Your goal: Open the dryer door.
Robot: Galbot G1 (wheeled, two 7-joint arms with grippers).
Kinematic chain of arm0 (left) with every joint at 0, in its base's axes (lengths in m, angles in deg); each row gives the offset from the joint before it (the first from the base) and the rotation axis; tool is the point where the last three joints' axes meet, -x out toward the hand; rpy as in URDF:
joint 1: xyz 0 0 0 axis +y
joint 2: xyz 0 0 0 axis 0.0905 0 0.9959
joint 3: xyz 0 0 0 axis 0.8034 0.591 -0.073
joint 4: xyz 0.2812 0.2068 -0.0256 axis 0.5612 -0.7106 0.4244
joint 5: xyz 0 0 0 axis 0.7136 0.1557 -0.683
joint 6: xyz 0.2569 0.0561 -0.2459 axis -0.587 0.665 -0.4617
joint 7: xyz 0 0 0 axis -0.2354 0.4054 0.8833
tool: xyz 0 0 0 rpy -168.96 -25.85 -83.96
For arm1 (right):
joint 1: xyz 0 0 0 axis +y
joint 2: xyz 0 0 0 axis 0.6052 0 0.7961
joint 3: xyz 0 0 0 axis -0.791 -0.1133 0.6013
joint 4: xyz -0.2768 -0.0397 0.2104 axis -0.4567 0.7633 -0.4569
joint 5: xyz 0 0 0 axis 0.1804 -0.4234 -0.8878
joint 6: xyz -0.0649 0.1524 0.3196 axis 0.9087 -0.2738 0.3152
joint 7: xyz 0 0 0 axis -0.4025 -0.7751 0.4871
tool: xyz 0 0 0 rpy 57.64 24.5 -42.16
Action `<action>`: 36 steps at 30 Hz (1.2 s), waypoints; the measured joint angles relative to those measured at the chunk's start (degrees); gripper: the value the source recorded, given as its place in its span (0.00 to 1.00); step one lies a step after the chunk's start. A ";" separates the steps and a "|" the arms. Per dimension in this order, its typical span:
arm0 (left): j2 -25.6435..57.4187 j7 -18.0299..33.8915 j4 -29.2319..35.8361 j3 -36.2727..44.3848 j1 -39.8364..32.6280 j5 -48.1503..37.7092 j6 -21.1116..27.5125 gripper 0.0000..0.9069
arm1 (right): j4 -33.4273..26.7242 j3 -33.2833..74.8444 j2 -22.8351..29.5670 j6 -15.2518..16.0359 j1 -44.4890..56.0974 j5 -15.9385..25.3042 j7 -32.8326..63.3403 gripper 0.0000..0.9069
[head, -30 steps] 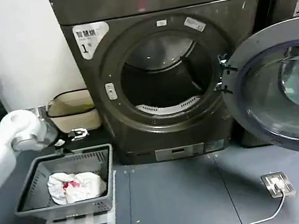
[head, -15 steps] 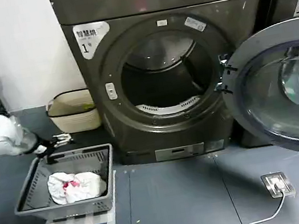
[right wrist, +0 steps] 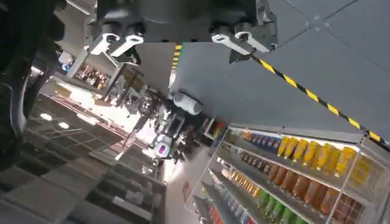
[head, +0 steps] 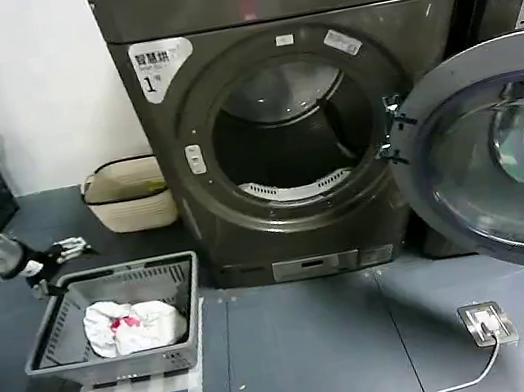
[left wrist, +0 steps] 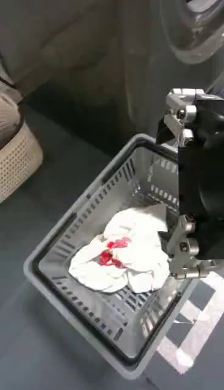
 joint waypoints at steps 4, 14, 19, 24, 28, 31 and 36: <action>0.62 -0.02 -0.33 -1.29 1.10 -0.34 0.00 1.00 | -0.28 0.12 -0.08 -0.75 0.00 -1.60 0.36 1.00; 0.96 -0.02 -0.17 -3.00 3.13 -0.22 0.00 1.00 | -1.09 0.22 -0.04 -4.31 0.16 -2.55 0.21 1.00; 1.06 -0.03 -0.15 -3.09 3.34 -0.18 0.00 1.00 | -1.32 0.33 -0.22 -4.22 0.18 -2.58 0.17 1.00; 1.07 -0.12 -0.15 -3.15 3.61 0.19 0.00 1.00 | -1.31 0.21 -0.19 -4.24 0.14 -2.61 0.16 1.00; 1.09 -0.32 -0.15 -3.26 3.82 0.81 0.00 1.00 | -1.47 0.28 -0.22 -4.35 0.21 -2.72 0.15 1.00; 1.11 -0.35 -0.11 -3.36 3.94 0.91 0.00 1.00 | -1.69 0.49 -0.31 -4.47 0.26 -2.78 0.13 1.00; 1.10 -0.41 -0.08 -3.46 3.98 1.18 0.00 1.00 | -1.82 0.61 -0.34 -4.77 0.30 -3.71 0.08 1.00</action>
